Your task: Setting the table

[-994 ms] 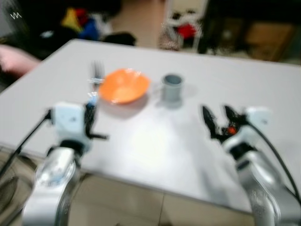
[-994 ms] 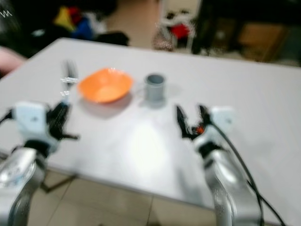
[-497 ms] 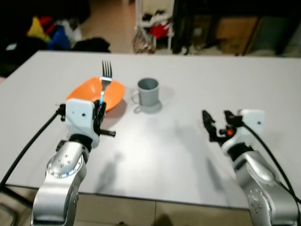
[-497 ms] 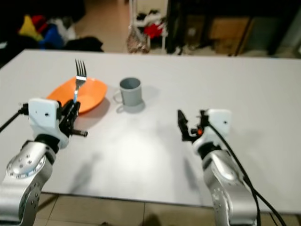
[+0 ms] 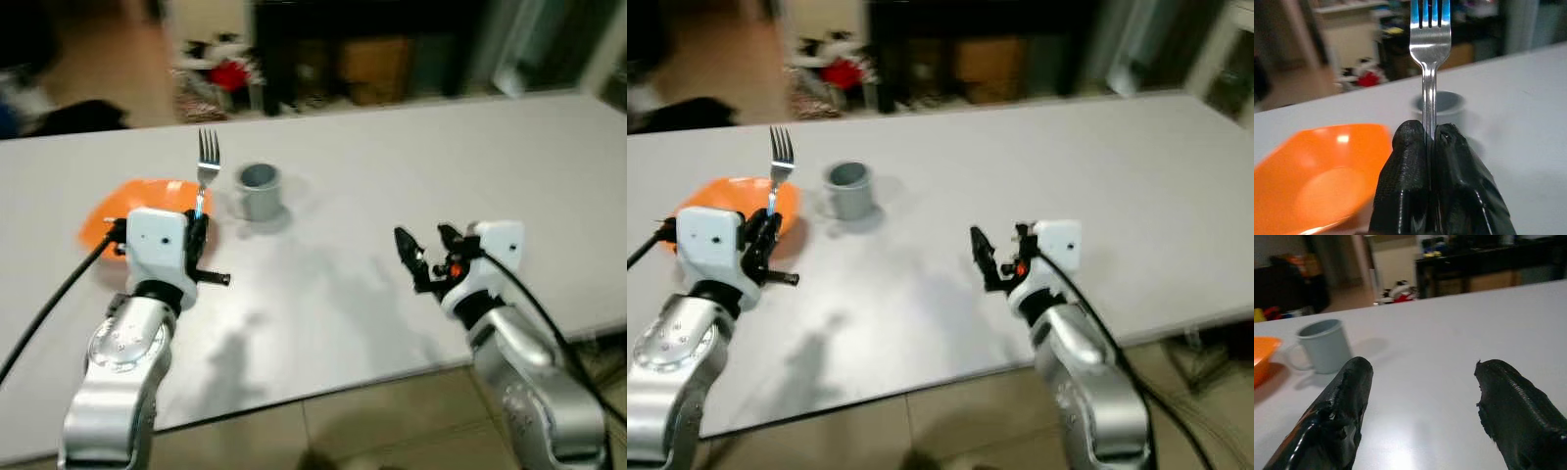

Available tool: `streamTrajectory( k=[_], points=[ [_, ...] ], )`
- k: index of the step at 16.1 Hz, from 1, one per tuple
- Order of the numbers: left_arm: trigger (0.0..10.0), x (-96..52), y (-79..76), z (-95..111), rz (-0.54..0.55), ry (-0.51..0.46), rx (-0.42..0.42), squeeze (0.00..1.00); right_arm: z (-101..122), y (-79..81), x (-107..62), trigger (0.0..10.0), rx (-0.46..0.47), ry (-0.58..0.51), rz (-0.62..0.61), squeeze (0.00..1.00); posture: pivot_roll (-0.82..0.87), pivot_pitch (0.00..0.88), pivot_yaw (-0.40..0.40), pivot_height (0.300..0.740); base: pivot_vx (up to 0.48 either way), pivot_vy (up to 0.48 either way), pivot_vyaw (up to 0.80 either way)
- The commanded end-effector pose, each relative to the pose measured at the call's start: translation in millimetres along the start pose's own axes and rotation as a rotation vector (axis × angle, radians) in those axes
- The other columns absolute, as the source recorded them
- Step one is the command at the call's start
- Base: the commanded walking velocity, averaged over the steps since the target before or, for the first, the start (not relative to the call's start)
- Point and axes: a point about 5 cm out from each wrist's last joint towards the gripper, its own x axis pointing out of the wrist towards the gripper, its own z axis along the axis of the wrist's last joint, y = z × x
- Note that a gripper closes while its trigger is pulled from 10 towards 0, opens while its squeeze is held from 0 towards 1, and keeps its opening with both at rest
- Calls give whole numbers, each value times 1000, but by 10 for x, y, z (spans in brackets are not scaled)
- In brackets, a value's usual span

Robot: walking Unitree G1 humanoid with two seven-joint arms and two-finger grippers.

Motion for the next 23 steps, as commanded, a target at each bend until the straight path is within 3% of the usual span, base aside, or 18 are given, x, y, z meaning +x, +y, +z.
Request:
streamTrajectory(
  k=[1, 8, 12, 14, 16, 20, 23],
  points=[
    [10000, -32, 54, 16, 29, -5, 16, 0, 2, 22, 32, 10000, 13, 11, 22, 0, -107, 0, 42, 740, 0, 390, -406],
    [10000, -182, 70, -18, 71, 16, 16, 0, 33, 105, 90, 10000, -17, 9, 180, 0, -79, 0, 25, 740, 0, 351, 0],
    [10000, -213, 70, 25, 136, -1, 22, 0, 44, 168, 135, 10000, -42, 15, 249, 0, -68, 0, 18, 740, 0, -480, 700],
    [10000, -208, 68, 12, 159, 12, -7, 0, 55, 164, 143, 10000, 2, 11, 266, 0, -65, 0, 18, 740, 0, -240, 400],
    [10000, -185, 48, 3, 123, 30, 12, 0, 59, 113, 144, 10000, 14, 21, 269, 0, -62, 0, 20, 740, 0, 0, 0],
    [10000, -63, 62, -65, 74, 100, 19, 0, 125, 13, 116, 10000, -70, 41, 347, 0, -69, 2, 33, 740, 0, 0, 0],
    [10000, 57, 161, -206, 83, 230, 33, 0, 193, 15, 33, 10000, -171, 82, 515, 0, -76, 0, 40, 740, 0, 0, 0]
  ],
)
